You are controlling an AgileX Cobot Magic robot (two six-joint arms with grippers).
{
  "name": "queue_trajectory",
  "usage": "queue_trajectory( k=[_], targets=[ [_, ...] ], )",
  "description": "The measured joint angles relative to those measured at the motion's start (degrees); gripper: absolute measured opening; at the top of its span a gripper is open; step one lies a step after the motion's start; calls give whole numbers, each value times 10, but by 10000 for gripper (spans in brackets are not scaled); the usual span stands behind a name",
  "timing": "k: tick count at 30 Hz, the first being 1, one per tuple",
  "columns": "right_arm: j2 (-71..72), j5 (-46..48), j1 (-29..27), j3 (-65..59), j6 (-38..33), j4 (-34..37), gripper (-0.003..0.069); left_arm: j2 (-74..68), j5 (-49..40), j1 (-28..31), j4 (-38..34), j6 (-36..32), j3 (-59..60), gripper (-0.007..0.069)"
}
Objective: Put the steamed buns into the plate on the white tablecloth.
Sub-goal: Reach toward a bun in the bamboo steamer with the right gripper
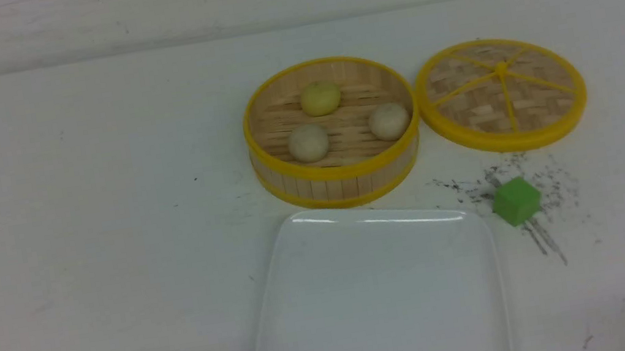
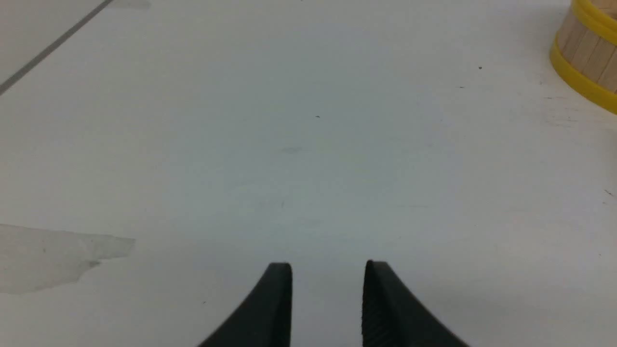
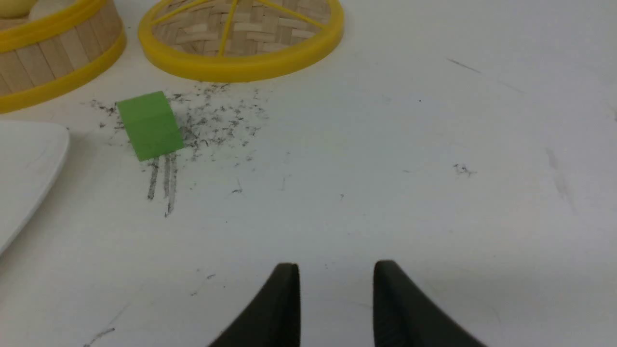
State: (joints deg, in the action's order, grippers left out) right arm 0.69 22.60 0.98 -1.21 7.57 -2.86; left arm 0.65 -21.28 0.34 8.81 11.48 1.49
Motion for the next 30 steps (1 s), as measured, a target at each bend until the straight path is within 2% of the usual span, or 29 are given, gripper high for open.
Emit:
queue_trajectory(
  k=[20, 30],
  targets=[
    [0, 0, 0, 0, 0, -1, 240, 0, 0, 0, 0, 0, 0, 241],
    [0, 2, 0, 0, -2, -85, 240, 0, 0, 0, 0, 0, 0, 241]
  ],
)
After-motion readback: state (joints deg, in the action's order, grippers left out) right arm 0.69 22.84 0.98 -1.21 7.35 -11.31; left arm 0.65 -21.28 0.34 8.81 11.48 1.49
